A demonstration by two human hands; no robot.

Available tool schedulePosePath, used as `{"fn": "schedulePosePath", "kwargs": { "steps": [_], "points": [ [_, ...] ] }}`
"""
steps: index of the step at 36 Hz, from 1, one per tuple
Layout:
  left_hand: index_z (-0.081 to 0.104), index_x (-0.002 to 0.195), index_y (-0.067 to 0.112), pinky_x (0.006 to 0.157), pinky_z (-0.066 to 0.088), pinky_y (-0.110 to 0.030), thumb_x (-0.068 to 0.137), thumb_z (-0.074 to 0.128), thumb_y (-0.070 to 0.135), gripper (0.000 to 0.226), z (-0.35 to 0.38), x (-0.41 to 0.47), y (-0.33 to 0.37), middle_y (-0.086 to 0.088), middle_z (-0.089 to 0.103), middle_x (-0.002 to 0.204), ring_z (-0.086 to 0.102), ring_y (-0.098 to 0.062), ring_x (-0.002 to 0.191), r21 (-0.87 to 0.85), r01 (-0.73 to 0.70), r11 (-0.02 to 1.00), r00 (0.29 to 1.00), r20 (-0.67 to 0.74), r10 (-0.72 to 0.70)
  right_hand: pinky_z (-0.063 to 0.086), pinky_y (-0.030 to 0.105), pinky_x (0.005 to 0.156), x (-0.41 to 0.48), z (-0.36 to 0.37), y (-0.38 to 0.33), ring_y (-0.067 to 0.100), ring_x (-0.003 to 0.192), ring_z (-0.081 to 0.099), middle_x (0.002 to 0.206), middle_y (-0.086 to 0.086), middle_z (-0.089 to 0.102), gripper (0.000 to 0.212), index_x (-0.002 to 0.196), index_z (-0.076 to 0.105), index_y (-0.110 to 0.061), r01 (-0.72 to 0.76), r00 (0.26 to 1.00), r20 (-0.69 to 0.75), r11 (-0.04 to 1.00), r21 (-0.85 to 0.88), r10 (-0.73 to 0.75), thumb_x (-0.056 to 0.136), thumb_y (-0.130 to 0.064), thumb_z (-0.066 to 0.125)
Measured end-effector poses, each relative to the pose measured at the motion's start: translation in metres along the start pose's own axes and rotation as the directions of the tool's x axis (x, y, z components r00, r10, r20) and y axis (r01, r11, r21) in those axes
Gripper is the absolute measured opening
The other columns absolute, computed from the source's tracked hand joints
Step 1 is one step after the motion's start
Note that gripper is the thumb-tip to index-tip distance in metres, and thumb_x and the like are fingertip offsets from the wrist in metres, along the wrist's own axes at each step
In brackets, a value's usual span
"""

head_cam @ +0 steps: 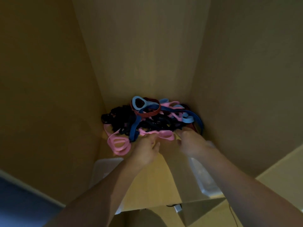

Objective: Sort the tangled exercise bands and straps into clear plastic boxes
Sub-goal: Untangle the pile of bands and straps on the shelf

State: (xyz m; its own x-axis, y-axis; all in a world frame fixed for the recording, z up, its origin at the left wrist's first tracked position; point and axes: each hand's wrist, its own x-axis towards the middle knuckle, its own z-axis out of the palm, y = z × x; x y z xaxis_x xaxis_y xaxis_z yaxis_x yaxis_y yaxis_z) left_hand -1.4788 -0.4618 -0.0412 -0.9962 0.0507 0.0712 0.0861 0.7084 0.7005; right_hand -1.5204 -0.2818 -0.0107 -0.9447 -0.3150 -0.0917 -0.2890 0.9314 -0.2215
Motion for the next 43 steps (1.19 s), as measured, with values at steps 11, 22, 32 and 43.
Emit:
{"fn": "schedulePosePath", "kwargs": {
  "steps": [11,22,32,43],
  "points": [
    [0.06,0.125,0.006,0.082,0.035,-0.01,0.092,0.059,0.012,0.033,-0.037,0.016,-0.038,-0.012,0.063,0.12,0.062,-0.024,0.108,0.037,0.145,0.989,0.968,-0.211,-0.134,0.046,0.037,0.096,0.09,-0.005,-0.037,0.029,0.117,0.051,0.129,0.012,0.053,0.049,0.134,0.049,-0.011,0.241,0.97,-0.002,0.97,0.003,-0.241,0.09,-0.032,0.057],
    [0.048,0.138,0.014,0.101,0.033,-0.019,0.097,0.051,0.026,0.043,-0.053,0.034,-0.057,-0.002,0.051,0.139,0.048,-0.015,0.127,0.174,0.245,0.954,0.942,-0.275,-0.192,0.045,0.038,0.097,0.15,0.017,-0.055,0.029,0.116,0.055,0.128,0.011,0.058,0.041,0.132,0.052,-0.012,0.305,0.949,0.101,0.952,-0.037,-0.3,0.092,-0.016,0.051],
    [0.047,0.138,0.013,0.103,0.033,-0.023,0.096,0.052,0.023,0.043,-0.056,0.051,-0.055,-0.005,0.05,0.137,0.046,-0.019,0.126,0.19,0.208,0.959,0.955,-0.253,-0.157,0.04,0.029,0.06,0.144,-0.014,-0.032,0.029,0.078,0.063,0.076,0.009,0.062,0.027,0.09,0.062,-0.008,0.182,0.982,-0.069,0.977,0.114,-0.175,0.095,-0.033,0.051],
    [0.04,0.143,0.015,0.103,0.04,-0.038,0.088,0.065,0.024,0.062,-0.043,0.075,-0.062,-0.01,0.036,0.142,0.041,-0.029,0.127,0.284,0.142,0.948,0.981,-0.171,-0.096,0.047,0.03,0.061,0.122,-0.058,-0.008,0.03,0.071,0.063,0.069,0.007,0.061,0.027,0.088,0.065,-0.005,0.061,0.957,-0.285,0.917,0.393,0.058,0.098,-0.025,0.049]
  ]
}}
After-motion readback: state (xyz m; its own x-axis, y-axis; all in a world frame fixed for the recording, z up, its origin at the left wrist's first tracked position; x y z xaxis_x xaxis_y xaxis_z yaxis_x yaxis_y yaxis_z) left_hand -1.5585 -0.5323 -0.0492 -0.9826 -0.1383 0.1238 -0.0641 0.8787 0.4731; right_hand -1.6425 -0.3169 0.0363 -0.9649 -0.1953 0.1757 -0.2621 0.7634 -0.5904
